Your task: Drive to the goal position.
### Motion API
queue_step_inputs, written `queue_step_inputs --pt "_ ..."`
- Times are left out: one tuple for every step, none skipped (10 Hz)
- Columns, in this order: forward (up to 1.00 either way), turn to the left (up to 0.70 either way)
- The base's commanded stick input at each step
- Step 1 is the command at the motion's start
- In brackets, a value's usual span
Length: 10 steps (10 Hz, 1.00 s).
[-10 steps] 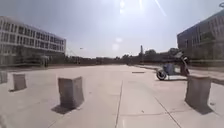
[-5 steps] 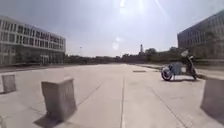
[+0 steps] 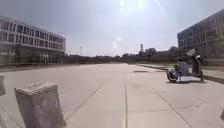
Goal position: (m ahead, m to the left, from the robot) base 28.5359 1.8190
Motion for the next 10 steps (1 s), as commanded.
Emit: queue_step_inputs --pt "0.70 0.00" --pt "0.70 0.00" --pt "0.70 0.00" --pt "0.70 0.00" --pt "0.70 0.00" --pt "0.70 0.00" --pt "0.70 0.00" --pt "0.70 0.00" --pt "0.70 0.00" --pt "0.70 0.00"
